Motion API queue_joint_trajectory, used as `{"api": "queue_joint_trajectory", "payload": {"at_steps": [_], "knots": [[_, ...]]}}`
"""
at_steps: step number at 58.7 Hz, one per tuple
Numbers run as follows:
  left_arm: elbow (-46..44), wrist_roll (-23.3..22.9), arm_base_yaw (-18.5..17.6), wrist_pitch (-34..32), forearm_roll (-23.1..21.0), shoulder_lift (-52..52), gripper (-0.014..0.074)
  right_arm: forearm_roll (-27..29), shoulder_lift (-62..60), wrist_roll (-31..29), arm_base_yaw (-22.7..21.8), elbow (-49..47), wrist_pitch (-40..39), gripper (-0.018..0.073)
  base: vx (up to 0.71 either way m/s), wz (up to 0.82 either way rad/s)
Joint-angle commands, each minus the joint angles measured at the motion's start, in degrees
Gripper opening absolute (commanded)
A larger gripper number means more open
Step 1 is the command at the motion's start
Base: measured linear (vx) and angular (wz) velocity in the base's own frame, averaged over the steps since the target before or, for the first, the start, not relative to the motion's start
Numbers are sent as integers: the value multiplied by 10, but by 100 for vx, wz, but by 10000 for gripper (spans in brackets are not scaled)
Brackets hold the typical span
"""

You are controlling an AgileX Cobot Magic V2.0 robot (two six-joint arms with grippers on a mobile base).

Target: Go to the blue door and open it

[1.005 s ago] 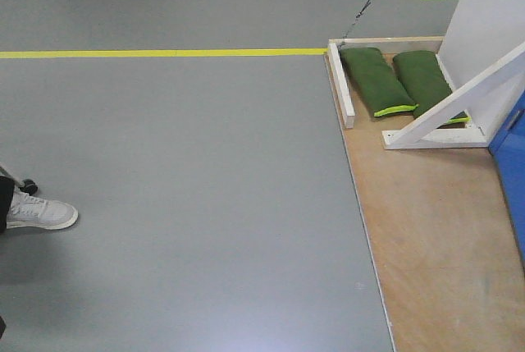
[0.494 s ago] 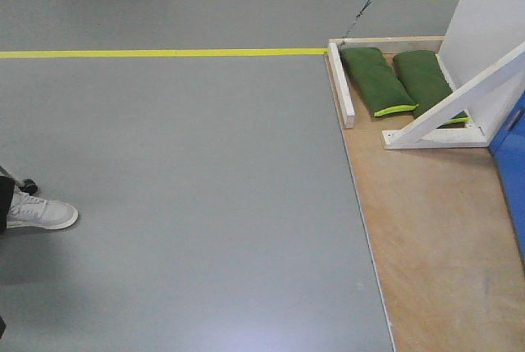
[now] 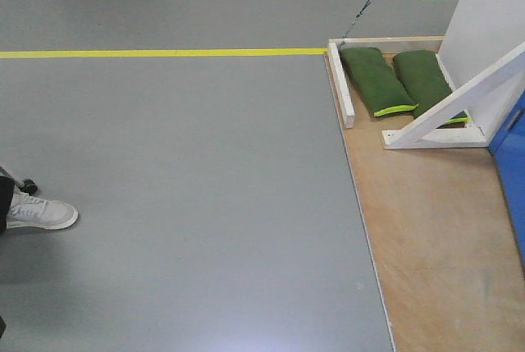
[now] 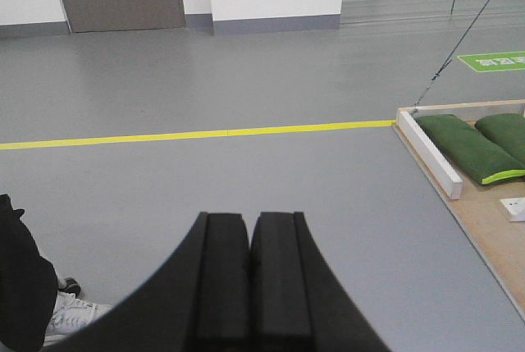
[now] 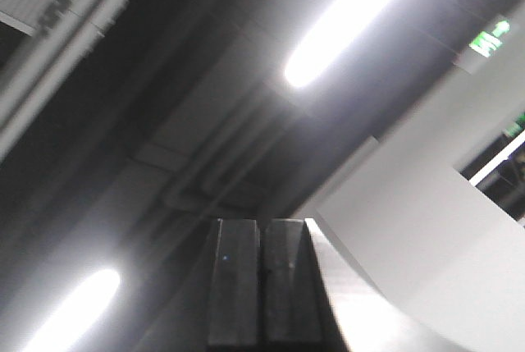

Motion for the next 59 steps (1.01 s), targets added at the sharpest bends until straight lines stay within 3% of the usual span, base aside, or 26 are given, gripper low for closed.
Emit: {"api": "queue_joint_trajectory", "payload": {"at_steps": [1,9,17,27,31,45,52,59], "knots": [[-15,-4,-4,-48,-1,-7,73,-4,18,-2,0,-10,-7,12,0,0],[-15,-4,-4,-48,-1,-7,73,3,39,-2,-3,-10,22,12,0,0],[-15,-4,-4,-48,-1,-7,73,62,40,-2,-69,-10,111,12,0,0],[-15,-4,-4,-48,-1,-7,73,164,39,-2,-271,-10,215,12,0,0],[-15,-4,-4,-48,-1,-7,73,234,39,-2,-374,-10,238,12,0,0],[-15,-4,-4,-48,-1,-7,73,449,38,-2,-657,-10,228,12,0,0],[-15,-4,-4,-48,-1,-7,73,510,38,-2,-769,-10,205,12,0,0],[-15,-4,-4,-48,-1,-7,73,556,49,-2,-847,-10,177,12,0,0]]}}
